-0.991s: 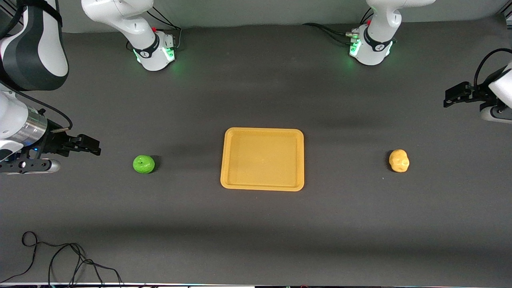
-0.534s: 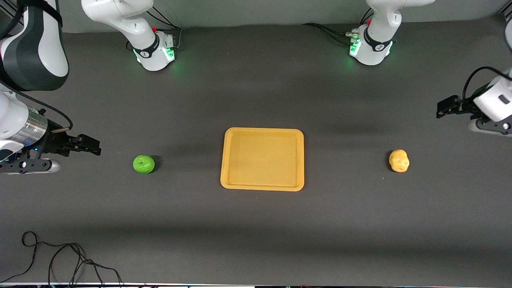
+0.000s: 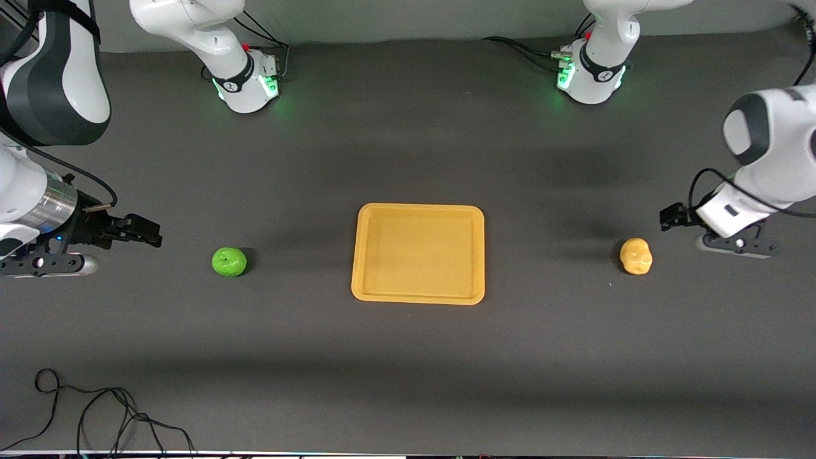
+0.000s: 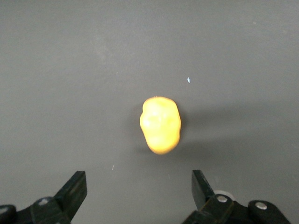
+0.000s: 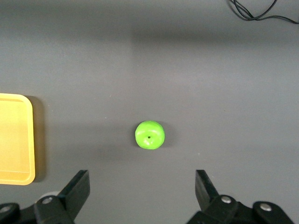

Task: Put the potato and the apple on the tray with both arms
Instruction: 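Lower the left gripper onto the yellow potato and close it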

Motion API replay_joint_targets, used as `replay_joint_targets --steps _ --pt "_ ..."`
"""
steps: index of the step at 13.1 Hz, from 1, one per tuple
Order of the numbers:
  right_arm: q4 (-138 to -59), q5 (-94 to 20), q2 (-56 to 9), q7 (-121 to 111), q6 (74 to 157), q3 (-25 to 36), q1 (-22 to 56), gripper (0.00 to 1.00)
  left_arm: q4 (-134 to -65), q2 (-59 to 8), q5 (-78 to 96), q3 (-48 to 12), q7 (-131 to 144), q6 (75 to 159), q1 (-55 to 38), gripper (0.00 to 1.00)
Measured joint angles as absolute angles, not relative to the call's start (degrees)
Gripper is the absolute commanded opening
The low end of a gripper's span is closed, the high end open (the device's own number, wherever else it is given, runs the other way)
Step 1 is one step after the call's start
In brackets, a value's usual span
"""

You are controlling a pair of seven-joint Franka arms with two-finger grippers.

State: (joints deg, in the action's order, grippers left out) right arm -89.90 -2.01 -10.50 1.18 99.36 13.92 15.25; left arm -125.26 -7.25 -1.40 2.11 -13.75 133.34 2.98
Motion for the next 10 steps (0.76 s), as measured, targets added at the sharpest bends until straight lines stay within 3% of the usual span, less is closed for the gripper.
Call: replay_joint_targets --steps 6,10 --pt "-89.99 -2.01 -10.5 1.18 99.4 13.8 15.36 1.0 -126.97 -21.64 -1.41 1.6 -13.75 152.05 2.82 1.0" --pt "-89.99 -2.01 -10.5 1.18 99.42 13.76 15.42 1.0 -126.94 -23.85 -1.41 1.48 -13.75 153.91 2.81 1.0"
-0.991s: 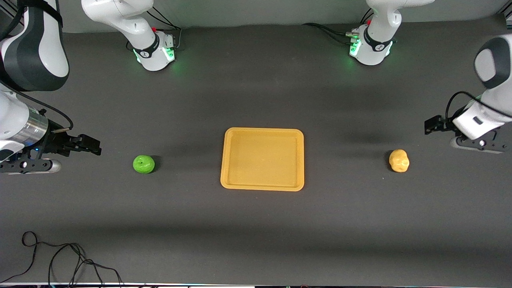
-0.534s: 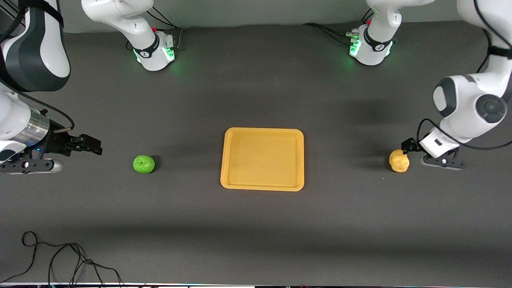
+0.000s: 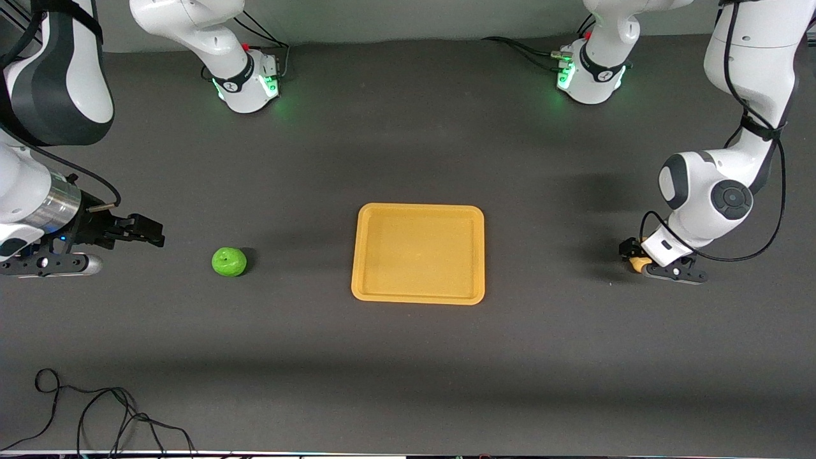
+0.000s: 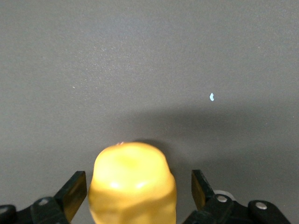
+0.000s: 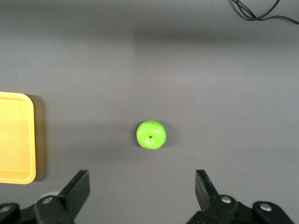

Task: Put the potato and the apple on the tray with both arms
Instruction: 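Lower the left gripper onto the yellow potato and close it, then carry the potato with the left gripper over the yellow tray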

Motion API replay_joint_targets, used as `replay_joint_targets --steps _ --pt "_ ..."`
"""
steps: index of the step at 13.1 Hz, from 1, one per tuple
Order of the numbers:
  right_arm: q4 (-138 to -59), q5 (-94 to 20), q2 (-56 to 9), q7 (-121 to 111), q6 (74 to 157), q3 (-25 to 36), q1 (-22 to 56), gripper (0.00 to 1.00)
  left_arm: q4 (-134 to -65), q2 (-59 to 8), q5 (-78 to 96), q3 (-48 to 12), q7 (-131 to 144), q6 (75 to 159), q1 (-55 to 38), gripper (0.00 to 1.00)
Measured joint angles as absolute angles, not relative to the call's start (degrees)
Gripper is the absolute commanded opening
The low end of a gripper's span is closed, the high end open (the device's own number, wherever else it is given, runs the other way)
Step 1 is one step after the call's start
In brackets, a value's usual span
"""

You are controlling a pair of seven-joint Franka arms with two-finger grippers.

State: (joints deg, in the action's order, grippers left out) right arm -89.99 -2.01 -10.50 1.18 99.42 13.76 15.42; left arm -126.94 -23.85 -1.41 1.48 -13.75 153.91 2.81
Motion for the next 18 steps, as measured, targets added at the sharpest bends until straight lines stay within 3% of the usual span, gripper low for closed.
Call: replay_joint_targets --steps 1,3,4,9,15,18 --pt "-89.99 -2.01 -10.5 1.18 99.42 13.76 15.42 1.0 -126.94 -24.02 -1.41 1.4 -13.75 154.02 2.79 0.9" --pt "-90.01 -2.01 -10.5 1.18 99.42 13.76 15.41 1.0 -126.94 -24.27 -1.36 1.32 -13.68 154.51 2.76 0.34" --pt "-90.03 -2.01 -10.5 1.18 99.42 13.78 15.4 1.0 -126.93 -24.26 -1.32 1.33 -13.59 154.52 2.77 0.21" --pt "-90.17 -2.01 -10.5 1.18 99.42 13.94 15.24 1.0 -125.69 -22.94 -1.23 1.37 -12.54 152.41 2.78 0.18" --pt "-90.95 -2.01 -10.5 1.18 99.42 14.02 15.18 1.0 -113.73 -12.23 -1.12 1.03 -11.31 124.19 2.69 0.18" --pt "-91.17 -2.01 -10.5 1.18 99.42 14.05 15.17 1.0 -107.02 -11.86 -0.96 -1.61 -4.05 116.98 0.35 0.18"
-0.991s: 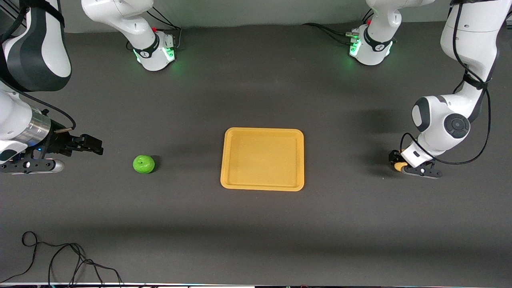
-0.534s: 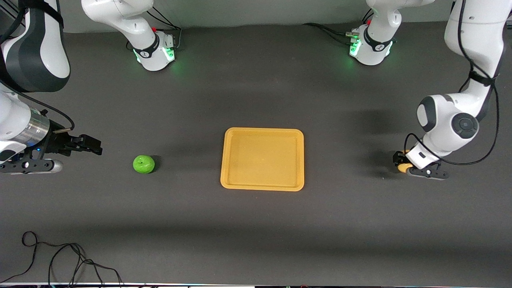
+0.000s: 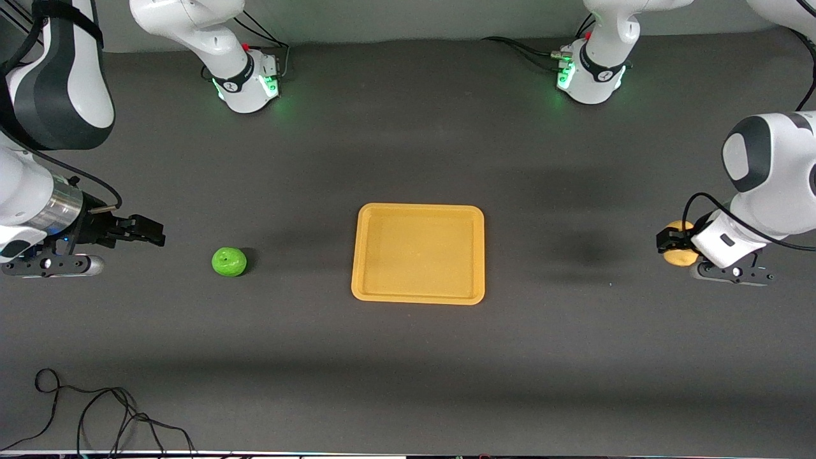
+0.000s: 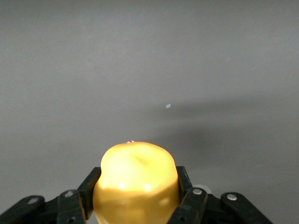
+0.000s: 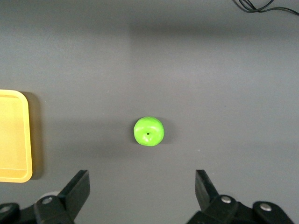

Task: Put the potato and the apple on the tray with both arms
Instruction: 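Carry the potato with the left gripper over the yellow tray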

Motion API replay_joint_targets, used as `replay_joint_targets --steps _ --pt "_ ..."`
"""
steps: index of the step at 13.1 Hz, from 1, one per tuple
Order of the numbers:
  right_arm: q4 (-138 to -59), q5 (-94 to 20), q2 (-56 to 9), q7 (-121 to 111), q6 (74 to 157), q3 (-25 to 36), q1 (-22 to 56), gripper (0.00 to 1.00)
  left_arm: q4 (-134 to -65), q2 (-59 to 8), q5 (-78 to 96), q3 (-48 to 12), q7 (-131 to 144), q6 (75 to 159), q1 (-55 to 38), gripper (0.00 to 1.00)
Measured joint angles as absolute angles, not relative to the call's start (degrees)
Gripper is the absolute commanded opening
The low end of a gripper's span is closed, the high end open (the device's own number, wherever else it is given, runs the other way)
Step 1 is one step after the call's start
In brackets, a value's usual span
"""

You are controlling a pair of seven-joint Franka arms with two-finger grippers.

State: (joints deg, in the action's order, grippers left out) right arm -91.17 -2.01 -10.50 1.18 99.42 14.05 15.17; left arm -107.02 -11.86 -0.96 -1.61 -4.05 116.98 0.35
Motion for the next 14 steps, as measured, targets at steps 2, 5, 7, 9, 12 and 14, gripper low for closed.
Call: replay_joint_targets --steps 2,5,7,9,12,14 --pt "-91.19 -2.01 -10.49 1.18 99.42 14.06 15.17 1.0 -104.55 -12.51 -0.86 -4.4 5.12 116.64 -3.19 0.18" --pt "-91.23 -2.01 -10.49 1.18 99.42 14.07 15.17 1.0 -98.8 -15.8 -0.7 -10.47 20.96 116.67 -8.95 0.18" --pt "-91.24 -2.01 -10.48 1.18 99.42 14.07 15.17 1.0 -92.44 -20.38 -0.68 -14.12 30.19 116.67 -13.12 0.18" --pt "-91.27 -2.01 -10.48 1.18 99.42 14.07 15.17 1.0 -87.74 -25.45 -0.79 -15.09 35.94 116.7 -18.36 0.18" --pt "-91.29 -2.01 -10.46 1.18 99.43 14.08 15.16 1.0 -85.3 -33.82 -2.49 -15.04 40.74 122.34 -26.05 0.18" --pt "-91.33 -2.01 -10.43 1.18 99.45 14.08 15.17 1.0 -84.92 -39.05 -6.35 -14.94 43.27 127.82 -28.28 0.18"
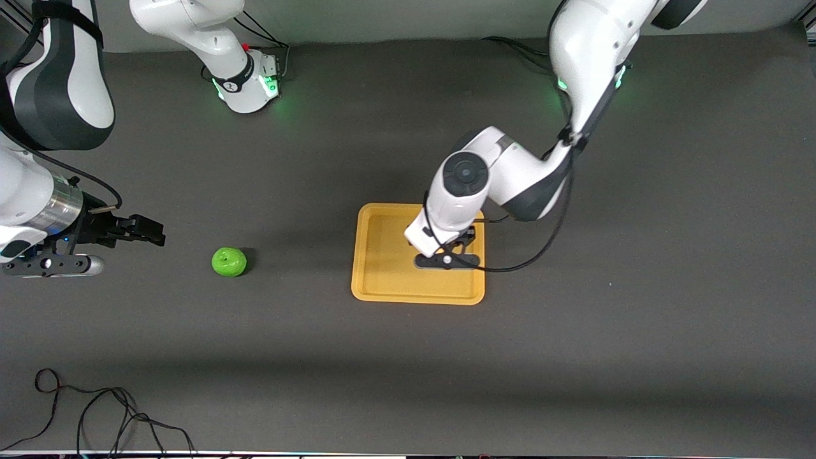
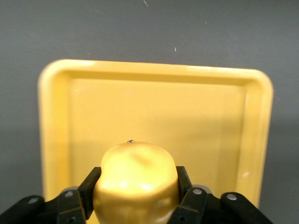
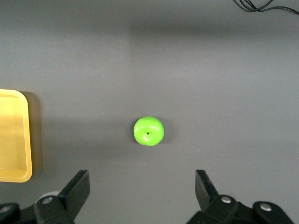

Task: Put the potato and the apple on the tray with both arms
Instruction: 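Carry the potato with the left gripper over the yellow tray, then open the left gripper to release the potato onto the tray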

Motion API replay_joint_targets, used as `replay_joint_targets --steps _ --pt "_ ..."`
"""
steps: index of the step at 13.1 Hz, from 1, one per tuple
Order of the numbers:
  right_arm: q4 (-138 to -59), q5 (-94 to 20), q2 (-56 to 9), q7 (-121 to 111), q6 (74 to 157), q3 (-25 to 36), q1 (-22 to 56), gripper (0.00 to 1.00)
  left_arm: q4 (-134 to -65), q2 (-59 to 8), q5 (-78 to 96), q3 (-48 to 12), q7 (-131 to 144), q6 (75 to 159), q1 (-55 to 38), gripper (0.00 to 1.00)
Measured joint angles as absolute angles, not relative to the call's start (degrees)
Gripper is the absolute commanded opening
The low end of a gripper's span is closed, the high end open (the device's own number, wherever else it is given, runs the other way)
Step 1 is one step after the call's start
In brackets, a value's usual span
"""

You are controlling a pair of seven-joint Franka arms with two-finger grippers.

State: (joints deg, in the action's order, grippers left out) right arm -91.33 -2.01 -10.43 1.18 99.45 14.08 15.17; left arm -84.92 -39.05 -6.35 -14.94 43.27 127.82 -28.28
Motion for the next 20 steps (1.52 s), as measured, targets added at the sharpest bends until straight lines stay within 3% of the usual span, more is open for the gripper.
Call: replay_joint_targets --steps 5,14,15,16,17,18,20 --pt "-91.36 -2.01 -10.42 1.18 99.49 14.08 15.17 1.0 -83.9 -47.67 -10.12 -14.08 43.81 133.3 -28.61 0.19" --pt "-91.37 -2.01 -10.42 1.18 99.5 14.08 15.17 1.0 -83.51 -48.26 -10.8 -14.12 43.74 132.4 -28.84 0.24" --pt "-91.37 -2.01 -10.42 1.18 99.5 14.08 15.17 1.0 -83.51 -48.26 -10.8 -14.1 43.74 132.34 -28.84 0.28" --pt "-91.37 -2.01 -10.42 1.18 99.5 14.08 15.17 1.0 -83.51 -48.26 -10.8 -14.08 43.74 132.32 -28.84 0.47" --pt "-91.37 -2.01 -10.42 1.18 99.5 14.08 15.17 1.0 -83.51 -48.26 -10.8 -14.07 43.74 132.3 -28.84 0.85" --pt "-91.37 -2.01 -10.42 1.18 99.5 14.08 15.17 1.0 -83.51 -48.26 -10.8 -14.06 43.74 132.29 -28.84 0.99" --pt "-91.37 -2.01 -10.42 1.18 99.5 14.08 15.17 1.0 -83.52 -48.28 -10.8 -14.01 43.74 132.21 -28.83 1.0"
